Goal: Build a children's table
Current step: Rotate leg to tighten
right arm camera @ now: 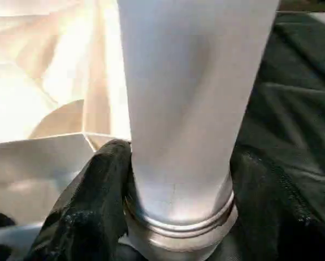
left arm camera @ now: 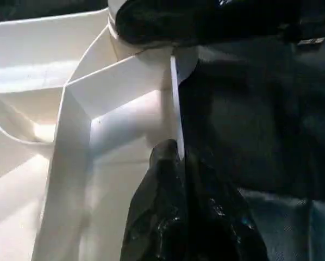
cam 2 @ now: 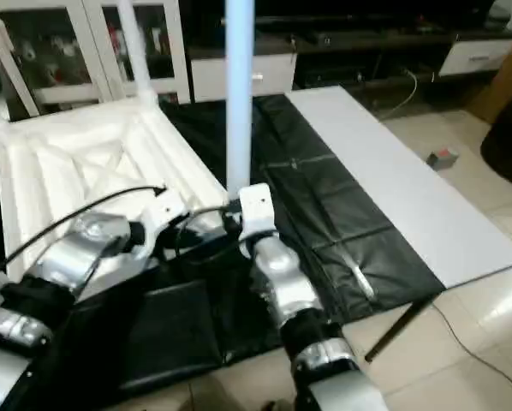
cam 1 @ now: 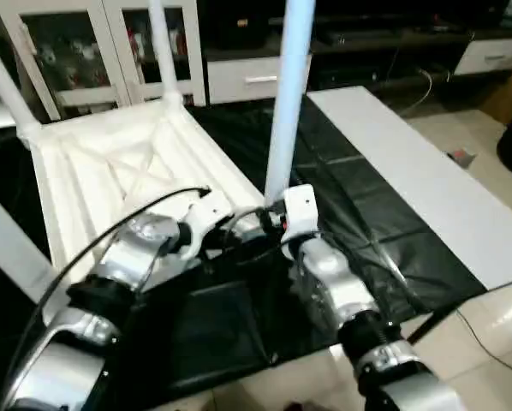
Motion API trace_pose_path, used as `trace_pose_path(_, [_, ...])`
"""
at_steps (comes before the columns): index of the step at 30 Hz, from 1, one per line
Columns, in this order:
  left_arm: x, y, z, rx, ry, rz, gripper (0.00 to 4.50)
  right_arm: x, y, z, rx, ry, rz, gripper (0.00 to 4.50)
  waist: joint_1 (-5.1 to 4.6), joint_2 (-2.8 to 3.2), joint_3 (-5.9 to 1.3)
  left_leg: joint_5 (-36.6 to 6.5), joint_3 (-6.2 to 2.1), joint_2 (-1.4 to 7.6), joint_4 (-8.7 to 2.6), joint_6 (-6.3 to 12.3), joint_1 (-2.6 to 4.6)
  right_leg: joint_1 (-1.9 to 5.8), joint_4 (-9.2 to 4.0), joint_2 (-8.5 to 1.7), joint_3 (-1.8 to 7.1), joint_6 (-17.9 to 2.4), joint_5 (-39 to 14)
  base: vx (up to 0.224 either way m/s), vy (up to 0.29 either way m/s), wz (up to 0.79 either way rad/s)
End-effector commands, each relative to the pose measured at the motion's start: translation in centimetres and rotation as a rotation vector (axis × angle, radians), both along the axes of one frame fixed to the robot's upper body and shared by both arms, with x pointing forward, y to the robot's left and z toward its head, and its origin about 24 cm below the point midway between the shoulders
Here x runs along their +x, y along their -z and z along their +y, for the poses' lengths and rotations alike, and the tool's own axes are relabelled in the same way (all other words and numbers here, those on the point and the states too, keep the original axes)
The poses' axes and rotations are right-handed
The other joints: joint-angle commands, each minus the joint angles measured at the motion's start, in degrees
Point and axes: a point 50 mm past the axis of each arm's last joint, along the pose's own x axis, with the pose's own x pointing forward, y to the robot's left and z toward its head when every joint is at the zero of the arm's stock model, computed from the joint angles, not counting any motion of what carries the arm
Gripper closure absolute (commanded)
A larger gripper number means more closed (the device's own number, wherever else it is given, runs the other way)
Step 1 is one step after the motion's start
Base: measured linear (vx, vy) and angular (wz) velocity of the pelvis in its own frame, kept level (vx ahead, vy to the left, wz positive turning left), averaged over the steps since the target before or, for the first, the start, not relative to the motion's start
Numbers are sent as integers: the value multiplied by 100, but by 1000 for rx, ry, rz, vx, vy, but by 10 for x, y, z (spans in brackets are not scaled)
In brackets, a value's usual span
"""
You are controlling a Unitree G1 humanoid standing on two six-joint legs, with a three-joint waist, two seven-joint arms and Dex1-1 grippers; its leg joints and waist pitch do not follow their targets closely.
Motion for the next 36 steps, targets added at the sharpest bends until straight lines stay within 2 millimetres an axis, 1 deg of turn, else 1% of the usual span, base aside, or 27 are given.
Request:
trace_pose_path(1, [-5,1,-10,-31,88,15,450,2,9,-15,-100,60,25,202,25,33,-338,-2458,-120,210,-513,-141,72,189,-429,-292,202,-786,-2490,0,0,0])
trace_pose_path(4, [-6,2,-5,-26,89,18,450,1,3,-7,-32,-24,-16,202,31,40,-338,-2342,-89,212,-501,-74,73,202,-397,-288,227,-923,-2165,0,0,0])
trace_pose_path(5, [-7,3,-4,-25,89,19,450,1,2,-6,-25,-33,-27,202,28,78,-344,-2256,-88,213,-506,-60,58,224,-377,-281,231,-973,-1991,0,0,0])
trace_pose_path(6, [-7,3,-3,-24,89,19,450,1,1,-5,-20,-39,-35,167,22,69,-347,-2218,-85,217,-509,-52,47,234,-370,-278,231,-995,-1907,0,0,0])
trace_pose_path(7, [-8,4,-1,-17,94,21,450,-1,-2,-4,9,-62,-51,132,23,88,-356,-2166,-80,214,-503,-29,52,245,-357,-268,229,-1033,-1809,0,0,0])
trace_pose_path(8, [-8,5,0,-13,97,24,450,-1,-5,-5,17,-63,-63,132,29,74,-354,-2159,-65,218,-497,-21,69,232,-364,-267,236,-1073,-1775,0,0,0])
trace_pose_path(9, [-10,6,1,-9,112,32,450,-3,-7,-12,48,-76,-50,132,43,86,-356,-2154,-60,218,-493,-13,84,225,-367,-264,238,-1091,-1766,0,0,0])
trace_pose_path(10, [-12,6,1,-6,124,38,450,-5,-8,-20,70,-82,-34,105,94,67,-356,-2047,-34,229,-487,73,113,230,-364,-244,258,-1103,-1595,0,0,0])
trace_pose_path(11, [-13,6,1,-5,139,40,450,-8,-9,-24,70,-127,-33,105,111,27,-364,-2004,-18,233,-481,100,123,220,-361,-243,260,-1129,-1547,0,0,0])
trace_pose_path(12, [-15,6,2,-4,149,43,450,-12,-9,-28,65,-179,-33,98,140,40,-368,-1934,-11,233,-475,124,133,223,-354,-249,264,-1146,-1503,0,0,0])
trace_pose_path(15, [-21,7,5,0,209,54,450,-26,-9,-42,71,-325,-10,98,267,57,-378,-1448,-14,277,-480,243,76,305,-270,-247,261,-1182,-975,23,-2,2])
trace_pose_path(17, [-28,8,7,-2,257,78,450,-39,-11,-54,63,-444,4,98,304,100,-391,-1314,-10,278,-470,255,93,311,-242,-242,257,-1235,-731,0,0,0])
trace_pose_path(18, [-31,9,10,2,270,89,450,-46,-14,-61,48,-505,-1,98,310,91,-385,-1289,-3,275,-466,270,86,317,-244,-239,257,-1248,-665,0,0,0])
trace_pose_path(19, [-33,10,12,10,284,97,450,-54,-17,-68,33,-566,-7,98,341,109,-381,-1307,-5,273,-464,288,81,337,-239,-243,257,-1268,-653,0,0,0])
trace_pose_path(21, [-35,11,15,21,294,108,450,-64,-21,-78,27,-648,5,98,347,88,-363,-1426,-1,268,-475,304,73,352,-277,-243,258,-1228,-851,0,0,0])
trace_pose_path(22, [-36,12,19,34,306,120,450,-76,-25,-88,21,-721,27,98,344,116,-343,-1636,-7,259,-480,265,67,354,-317,-247,257,-1168,-1211,0,0,0])
trace_pose_path(23, [-37,12,19,36,308,121,450,-78,-26,-91,20,-731,34,98,352,101,-337,-1707,-14,261,-486,247,66,356,-335,-257,253,-1120,-1386,0,0,0])
trace_pose_path(25, [-38,11,21,40,322,131,450,-85,-29,-101,15,-766,64,98,350,158,-310,-1989,-32,263,-506,181,92,323,-392,-265,246,-995,-1952,0,0,0])
trace_pose_path(26, [-40,10,22,38,346,144,450,-87,-31,-108,8,-767,72,98,329,125,-300,-2138,-46,257,-509,120,89,313,-425,-272,238,-918,-2281,0,0,0])
trace_pose_path(27, [-41,9,23,37,356,153,450,-87,-31,-113,4,-756,73,98,336,128,-302,-2199,-55,267,-515,79,103,296,-448,-285,244,-870,-2457,0,0,0])
trace_pose_path(28, [-43,9,23,35,365,160,450,-87,-32,-116,1,-748,74,98,328,127,-297,-2231,-55,263,-512,66,115,274,-455,-279,244,-860,-2522,0,0,0])
trace_pose_path(30, [-48,8,27,47,396,186,450,-83,-33,-123,-11,-702,67,98,331,143,-302,-2236,-64,268,-517,30,121,273,-455,-286,244,-866,-2553,0,0,0])
trace_pose_path(31, [-49,8,28,53,406,196,450,-82,-34,-125,-15,-688,65,98,323,146,-307,-2219,-63,268,-522,10,121,265,-444,-270,243,-890,-2453,0,0,0])
trace_pose_path(32, [-52,8,30,60,416,212,450,-80,-35,-126,-11,-662,55,98,319,186,-313,-2233,-60,273,-524,-16,133,258,-437,-260,243,-940,-2295,0,0,0])
trace_pose_path(33, [-53,9,32,65,420,219,450,-78,-37,-127,-6,-644,48,98,317,203,-309,-2242,-61,273,-526,-27,143,251,-431,-253,243,-969,-2230,0,0,0])
trace_pose_path(34, [-55,9,33,69,429,229,450,-76,-38,-126,-1,-617,38,98,311,185,-318,-2228,-54,265,-518,-20,139,262,-410,-244,243,-1011,-2108,0,0,0])
trace_pose_path(36, [-49,9,34,111,384,144,450,-75,-41,-124,13,-593,28,98,303,201,-334,-2077,-48,254,-513,24,110,287,-384,-245,244,-1058,-1919,0,0,0])
